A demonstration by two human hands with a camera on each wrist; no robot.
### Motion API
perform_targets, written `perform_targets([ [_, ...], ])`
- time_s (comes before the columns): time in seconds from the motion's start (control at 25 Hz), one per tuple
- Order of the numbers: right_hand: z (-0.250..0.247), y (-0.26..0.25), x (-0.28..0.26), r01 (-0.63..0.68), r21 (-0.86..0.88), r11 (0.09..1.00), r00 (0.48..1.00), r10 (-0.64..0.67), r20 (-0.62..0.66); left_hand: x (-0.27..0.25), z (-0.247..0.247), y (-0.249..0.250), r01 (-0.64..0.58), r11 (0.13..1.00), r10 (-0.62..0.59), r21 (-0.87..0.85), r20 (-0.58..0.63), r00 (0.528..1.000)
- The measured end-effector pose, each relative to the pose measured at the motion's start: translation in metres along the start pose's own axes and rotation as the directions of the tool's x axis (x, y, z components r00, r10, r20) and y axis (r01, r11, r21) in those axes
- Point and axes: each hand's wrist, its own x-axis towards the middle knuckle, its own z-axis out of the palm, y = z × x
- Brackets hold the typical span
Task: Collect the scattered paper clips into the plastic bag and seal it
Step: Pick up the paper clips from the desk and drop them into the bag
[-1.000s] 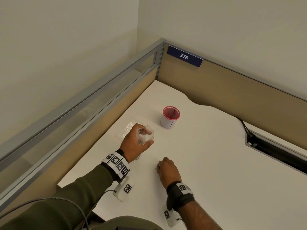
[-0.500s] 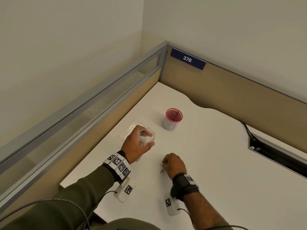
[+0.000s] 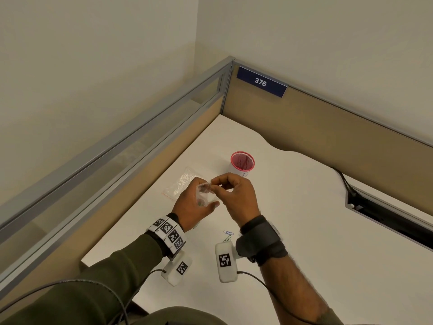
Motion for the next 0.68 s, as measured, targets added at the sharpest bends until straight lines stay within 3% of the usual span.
perform_targets([
  [0.16, -0.003, 0.009, -0.001, 0.018, 0.028, 0.999, 0.994, -0.014, -0.107, -0.001, -0.001, -0.001, -0.014, 1.000, 0.014, -0.011, -0.002, 1.000],
  [0.24, -0.012, 0.023, 0.000, 0.017, -0.042, 0.999, 0.989, -0.023, -0.148, -0.002, -0.002, -0.002, -0.011, 1.000, 0.010, -0.016, -0.008, 1.000],
  [0.36, -0.020, 0.068, -0.004, -0.053, -0.369, 0.928, 0.996, 0.074, 0.043, -0.003, -0.004, -0.006, -0.037, 0.998, 0.035, -0.043, -0.028, 0.999],
  [0.48, -0.016, 0.115, -0.023, -0.019, -0.657, 0.754, 0.920, 0.270, 0.283, -0.003, -0.004, -0.008, -0.063, 0.997, 0.062, -0.048, -0.036, 0.997],
  [0.6, -0.007, 0.135, -0.039, 0.109, -0.725, 0.680, 0.846, 0.320, 0.427, -0.002, -0.005, -0.009, -0.044, 0.998, 0.043, -0.051, -0.031, 0.999],
  [0.68, -0.001, 0.140, -0.043, 0.149, -0.739, 0.658, 0.860, 0.283, 0.425, -0.001, -0.005, -0.010, -0.036, 0.998, 0.035, -0.059, -0.022, 0.999],
])
